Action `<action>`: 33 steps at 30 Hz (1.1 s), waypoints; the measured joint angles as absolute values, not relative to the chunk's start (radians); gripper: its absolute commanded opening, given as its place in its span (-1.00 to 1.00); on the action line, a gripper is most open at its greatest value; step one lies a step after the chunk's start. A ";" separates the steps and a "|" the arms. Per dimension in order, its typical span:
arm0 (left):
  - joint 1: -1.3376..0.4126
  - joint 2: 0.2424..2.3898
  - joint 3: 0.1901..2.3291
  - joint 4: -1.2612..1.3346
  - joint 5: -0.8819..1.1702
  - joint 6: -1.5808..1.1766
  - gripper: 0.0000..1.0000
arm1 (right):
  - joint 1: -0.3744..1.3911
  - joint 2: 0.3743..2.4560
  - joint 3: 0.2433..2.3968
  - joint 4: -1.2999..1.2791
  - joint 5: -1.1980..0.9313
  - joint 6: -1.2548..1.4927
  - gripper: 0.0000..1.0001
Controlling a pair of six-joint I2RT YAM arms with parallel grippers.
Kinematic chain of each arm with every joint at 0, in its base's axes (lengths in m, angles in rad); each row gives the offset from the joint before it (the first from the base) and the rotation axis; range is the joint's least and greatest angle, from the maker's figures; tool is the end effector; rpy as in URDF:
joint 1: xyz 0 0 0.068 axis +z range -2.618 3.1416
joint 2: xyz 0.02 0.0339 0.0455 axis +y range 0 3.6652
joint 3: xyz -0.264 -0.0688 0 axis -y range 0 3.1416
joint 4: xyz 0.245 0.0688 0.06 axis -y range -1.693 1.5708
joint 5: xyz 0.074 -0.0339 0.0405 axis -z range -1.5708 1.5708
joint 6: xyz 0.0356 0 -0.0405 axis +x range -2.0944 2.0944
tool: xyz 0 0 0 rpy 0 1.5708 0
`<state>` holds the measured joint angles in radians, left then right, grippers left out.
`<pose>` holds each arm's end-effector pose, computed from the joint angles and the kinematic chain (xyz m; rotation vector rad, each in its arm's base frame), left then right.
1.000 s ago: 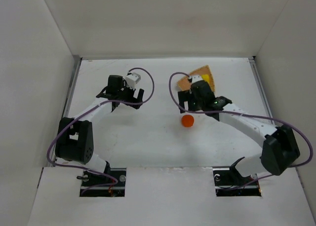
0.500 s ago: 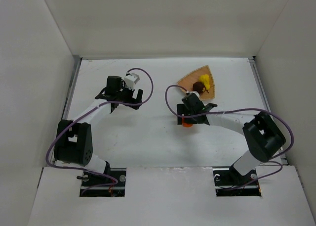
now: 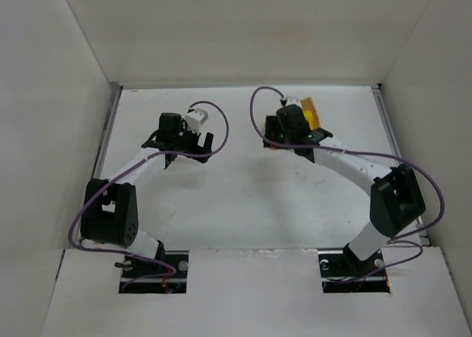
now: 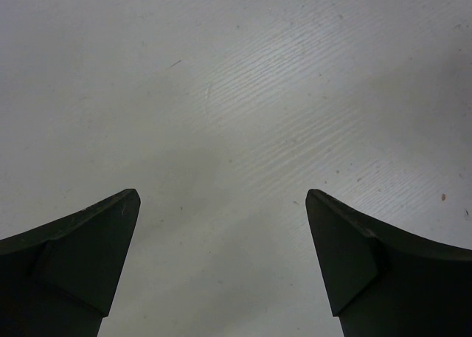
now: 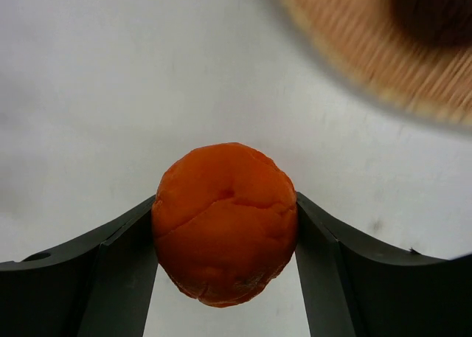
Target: Place and organize the fake fruits in the fruit bowl
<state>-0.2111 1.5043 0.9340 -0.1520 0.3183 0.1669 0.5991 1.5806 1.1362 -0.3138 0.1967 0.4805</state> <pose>0.3125 -0.0784 0.2239 0.5889 2.2016 -0.3874 0.2919 0.1909 0.2514 -0.0394 2.3320 0.3180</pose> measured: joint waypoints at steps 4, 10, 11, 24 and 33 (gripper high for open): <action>-0.217 1.504 0.934 -0.137 0.318 0.165 1.00 | 0.497 1.753 1.378 -0.264 0.236 0.410 -0.66; -0.225 1.501 0.918 -0.110 0.318 0.165 1.00 | 0.390 2.016 1.626 -0.263 0.247 0.360 -0.31; -0.226 1.500 0.913 -0.110 0.319 0.165 1.00 | 0.381 2.042 1.647 -0.273 0.245 0.356 -0.10; -0.223 1.500 0.898 -0.108 0.268 0.163 1.00 | 0.341 2.025 1.648 -0.310 0.223 0.329 1.00; -0.171 1.472 0.899 -0.107 0.089 0.136 1.00 | 0.225 1.410 1.304 -0.258 0.166 0.321 1.00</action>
